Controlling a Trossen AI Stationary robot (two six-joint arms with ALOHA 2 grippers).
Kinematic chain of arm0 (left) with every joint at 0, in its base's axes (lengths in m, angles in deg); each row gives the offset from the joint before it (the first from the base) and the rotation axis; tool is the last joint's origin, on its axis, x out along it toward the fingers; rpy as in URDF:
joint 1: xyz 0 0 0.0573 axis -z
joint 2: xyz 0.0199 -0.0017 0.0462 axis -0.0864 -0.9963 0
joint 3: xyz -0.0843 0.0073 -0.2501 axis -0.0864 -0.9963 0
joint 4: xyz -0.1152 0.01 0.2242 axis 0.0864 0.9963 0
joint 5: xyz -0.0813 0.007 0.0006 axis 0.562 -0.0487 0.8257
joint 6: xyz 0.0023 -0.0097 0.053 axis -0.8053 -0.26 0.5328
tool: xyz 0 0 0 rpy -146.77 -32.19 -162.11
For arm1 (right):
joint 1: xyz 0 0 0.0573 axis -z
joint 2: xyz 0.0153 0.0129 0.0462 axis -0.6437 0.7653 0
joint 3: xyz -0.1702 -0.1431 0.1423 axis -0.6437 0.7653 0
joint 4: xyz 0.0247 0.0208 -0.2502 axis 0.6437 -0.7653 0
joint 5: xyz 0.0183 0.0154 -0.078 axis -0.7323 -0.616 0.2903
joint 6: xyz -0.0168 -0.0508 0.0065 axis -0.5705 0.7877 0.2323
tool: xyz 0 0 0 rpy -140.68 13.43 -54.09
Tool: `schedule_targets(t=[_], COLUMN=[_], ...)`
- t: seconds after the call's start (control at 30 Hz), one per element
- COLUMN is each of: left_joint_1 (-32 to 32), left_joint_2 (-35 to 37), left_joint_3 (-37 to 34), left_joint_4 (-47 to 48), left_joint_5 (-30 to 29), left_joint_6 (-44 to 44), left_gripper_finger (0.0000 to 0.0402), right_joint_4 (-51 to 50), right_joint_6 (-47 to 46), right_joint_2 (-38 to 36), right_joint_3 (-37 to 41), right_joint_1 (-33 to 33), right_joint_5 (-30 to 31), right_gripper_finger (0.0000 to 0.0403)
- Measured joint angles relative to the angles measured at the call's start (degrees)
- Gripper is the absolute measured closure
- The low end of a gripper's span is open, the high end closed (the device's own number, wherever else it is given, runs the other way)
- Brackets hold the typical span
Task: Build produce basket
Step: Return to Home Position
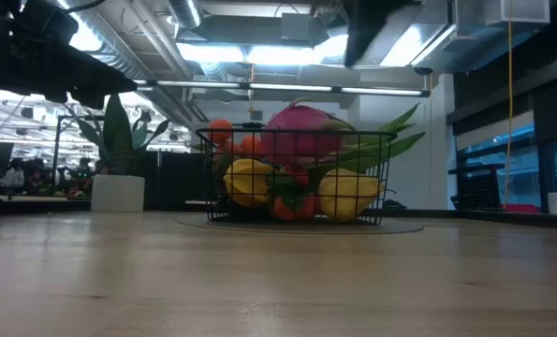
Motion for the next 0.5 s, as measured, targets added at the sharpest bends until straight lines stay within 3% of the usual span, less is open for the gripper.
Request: schedule_targets(t=[0.37,0.5], left_joint_1=[0.0,0.0], left_joint_2=[0.0,0.0], left_joint_3=[0.0,0.0], left_joint_4=[0.0,0.0], left_joint_5=[0.0,0.0], left_joint_6=[0.0,0.0], left_gripper_finger=[0.0229,0.0229], right_joint_4=[14.1,23.7], right_joint_6=[0.3,-3.9], right_joint_2=[-2.4,-6.9], right_joint_3=[27.2,37.7], right_joint_1=[-4.6,-5.1], right_joint_5=[-12.5,-12.9], right_gripper_finger=[0.0232,0.0232])
